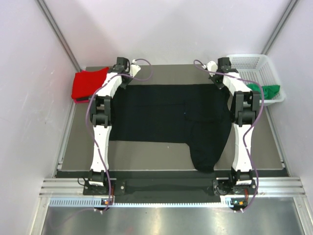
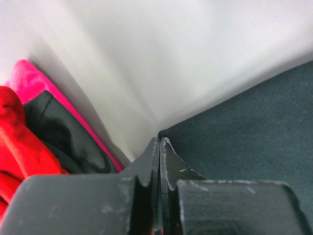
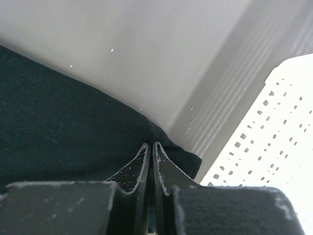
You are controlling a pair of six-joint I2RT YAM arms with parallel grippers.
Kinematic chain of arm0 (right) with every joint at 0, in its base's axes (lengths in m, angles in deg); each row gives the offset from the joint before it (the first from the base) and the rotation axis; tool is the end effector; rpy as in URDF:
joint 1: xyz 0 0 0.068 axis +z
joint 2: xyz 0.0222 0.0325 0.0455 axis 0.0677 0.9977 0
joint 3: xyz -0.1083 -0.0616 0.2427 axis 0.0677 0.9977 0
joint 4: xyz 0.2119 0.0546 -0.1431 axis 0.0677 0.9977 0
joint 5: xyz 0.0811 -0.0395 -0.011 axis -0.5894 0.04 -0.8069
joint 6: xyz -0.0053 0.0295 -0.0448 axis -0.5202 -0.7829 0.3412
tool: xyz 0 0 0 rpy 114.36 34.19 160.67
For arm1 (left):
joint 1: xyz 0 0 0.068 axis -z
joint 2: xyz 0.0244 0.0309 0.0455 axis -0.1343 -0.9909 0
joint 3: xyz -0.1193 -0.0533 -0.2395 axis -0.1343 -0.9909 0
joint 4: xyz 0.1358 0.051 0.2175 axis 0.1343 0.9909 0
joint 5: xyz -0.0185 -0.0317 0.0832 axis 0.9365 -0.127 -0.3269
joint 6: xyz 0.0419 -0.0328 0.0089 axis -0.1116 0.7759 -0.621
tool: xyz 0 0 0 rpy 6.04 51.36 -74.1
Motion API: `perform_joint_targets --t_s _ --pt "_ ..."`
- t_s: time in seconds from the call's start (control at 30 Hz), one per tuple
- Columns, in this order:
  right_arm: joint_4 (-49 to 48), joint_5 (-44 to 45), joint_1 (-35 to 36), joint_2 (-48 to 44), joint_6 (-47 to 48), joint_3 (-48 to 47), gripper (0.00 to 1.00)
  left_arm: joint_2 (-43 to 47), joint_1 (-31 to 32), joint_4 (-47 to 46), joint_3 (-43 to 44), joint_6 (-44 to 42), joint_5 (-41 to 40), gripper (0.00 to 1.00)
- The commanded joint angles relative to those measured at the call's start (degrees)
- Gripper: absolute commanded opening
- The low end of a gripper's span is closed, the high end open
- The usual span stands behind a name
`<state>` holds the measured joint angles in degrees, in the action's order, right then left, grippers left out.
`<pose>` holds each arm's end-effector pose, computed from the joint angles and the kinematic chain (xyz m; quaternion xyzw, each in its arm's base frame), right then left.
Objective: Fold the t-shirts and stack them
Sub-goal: Fold the tshirt
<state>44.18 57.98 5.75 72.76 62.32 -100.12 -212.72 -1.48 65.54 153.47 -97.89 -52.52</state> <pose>0.5369 0.0155 0.1656 -0.3295 0.8890 -0.1288 0.2909 0.5567 -0.0587 0.1679 0.3437 0.8860 0.1118 0.2906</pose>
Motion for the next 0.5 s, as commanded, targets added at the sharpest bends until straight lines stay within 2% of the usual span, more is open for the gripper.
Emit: perform_joint_targets --t_s 0.0,0.07,0.1,0.17,0.2,0.3,0.33,0.43,0.47 --pt "-2.3 2.1 -0.2 2.7 0.5 -1.4 0.03 -0.9 0.1 -3.9 2.3 1.0 -1.4 0.0" --pt "-2.2 1.7 -0.2 1.5 -0.1 -1.2 0.09 -0.1 0.3 -3.5 2.2 1.0 -1.2 0.0" --pt "-2.0 1.3 -0.3 0.8 -0.2 -0.9 0.12 0.7 0.4 -3.4 2.2 2.1 -1.1 0.03" --pt "-2.2 0.0 -0.2 -3.2 -0.7 0.8 0.21 4.0 0.4 -3.1 2.1 3.2 1.0 0.13" --pt "-2.4 -0.7 -0.2 -4.8 -0.9 1.5 0.32 5.3 0.4 -2.9 2.1 4.4 1.7 0.24" --pt "-5.1 -3.1 0.1 -13.9 -1.6 6.9 0.38 12.4 1.2 -2.9 0.1 6.0 6.6 0.31" --pt "-5.5 -3.1 0.2 -16.2 -1.8 9.9 0.39 17.5 1.7 -3.9 -1.5 5.9 7.4 0.36" --pt "-5.2 -6.9 1.3 -25.2 -2.5 15.6 0.46 29.1 4.3 -9.4 -16.3 3.9 7.7 0.48" --pt "-4.6 -9.3 1.4 -29.4 -3.2 17.2 0.47 31.6 5.7 -9.9 -19.0 3.2 7.6 0.49"
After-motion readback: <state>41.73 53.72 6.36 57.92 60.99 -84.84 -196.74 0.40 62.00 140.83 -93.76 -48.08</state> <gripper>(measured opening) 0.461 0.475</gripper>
